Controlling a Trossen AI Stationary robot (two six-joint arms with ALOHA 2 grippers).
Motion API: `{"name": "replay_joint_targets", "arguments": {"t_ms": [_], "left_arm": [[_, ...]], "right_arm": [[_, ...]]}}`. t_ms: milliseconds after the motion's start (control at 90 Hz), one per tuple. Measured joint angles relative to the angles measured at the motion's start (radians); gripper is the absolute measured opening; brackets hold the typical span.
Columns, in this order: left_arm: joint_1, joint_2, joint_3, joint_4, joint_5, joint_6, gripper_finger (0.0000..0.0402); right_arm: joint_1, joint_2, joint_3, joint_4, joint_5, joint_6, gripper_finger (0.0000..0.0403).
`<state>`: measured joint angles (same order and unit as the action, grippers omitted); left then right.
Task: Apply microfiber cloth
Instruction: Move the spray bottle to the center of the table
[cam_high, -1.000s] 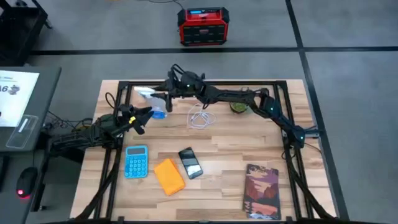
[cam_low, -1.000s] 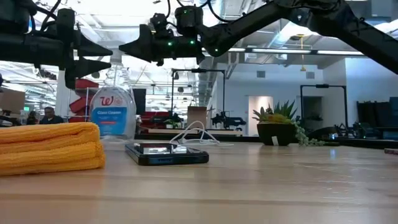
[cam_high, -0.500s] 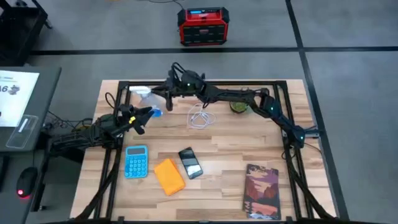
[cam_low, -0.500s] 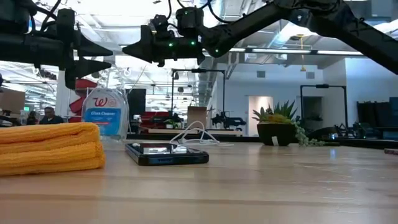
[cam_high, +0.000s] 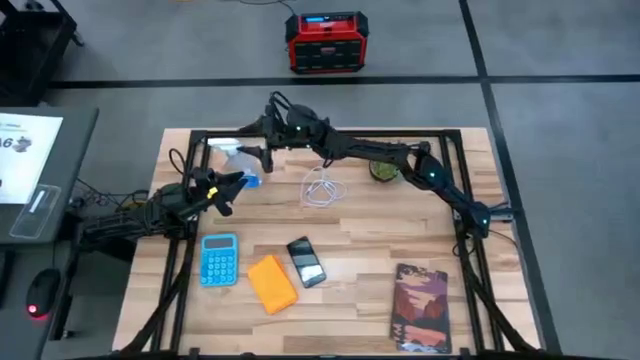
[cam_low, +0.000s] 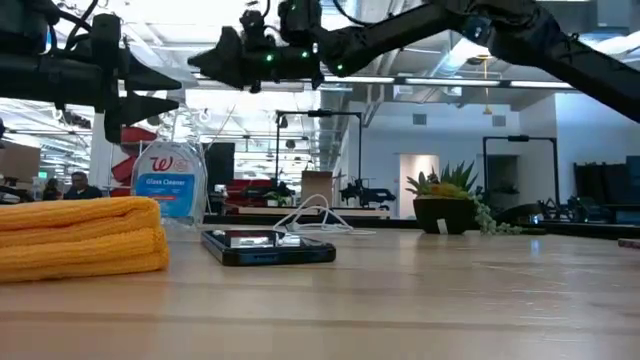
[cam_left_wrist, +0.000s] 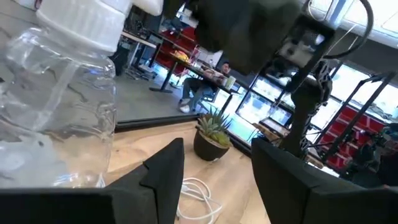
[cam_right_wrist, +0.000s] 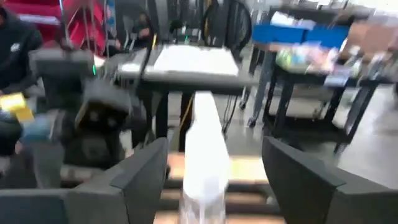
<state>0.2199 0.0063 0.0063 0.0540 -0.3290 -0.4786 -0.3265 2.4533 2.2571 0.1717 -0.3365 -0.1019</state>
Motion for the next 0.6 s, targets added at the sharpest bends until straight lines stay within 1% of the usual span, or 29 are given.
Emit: {"name": "replay_joint_targets", "arguments": {"t_ms": [78, 211, 422, 500, 600], "left_arm": [[0.000, 0.000, 0.000, 0.001, 0.000, 0.000, 0.0162], [0.000, 0.000, 0.000, 0.000, 0.000, 0.000, 0.0162], [0.000, 0.000, 0.000, 0.004, 0.000, 0.002, 0.0162], [0.000, 0.000, 0.000, 0.004, 0.000, 0.012, 0.0162], [0.000, 0.000, 0.000, 0.004, 0.000, 0.014, 0.0162]], "right_arm": [[-0.001, 0.024, 0.038, -0.030, -0.005, 0.003, 0.0237], [-0.001, 0.056, 0.082, -0.027, -0.006, 0.007, 0.0235], [-0.005, 0.057, 0.088, -0.022, -0.007, 0.022, 0.0232], [-0.009, 0.057, 0.088, -0.024, -0.018, 0.043, 0.0221], [-0.012, 0.057, 0.088, -0.021, -0.029, 0.050, 0.0191]]}}
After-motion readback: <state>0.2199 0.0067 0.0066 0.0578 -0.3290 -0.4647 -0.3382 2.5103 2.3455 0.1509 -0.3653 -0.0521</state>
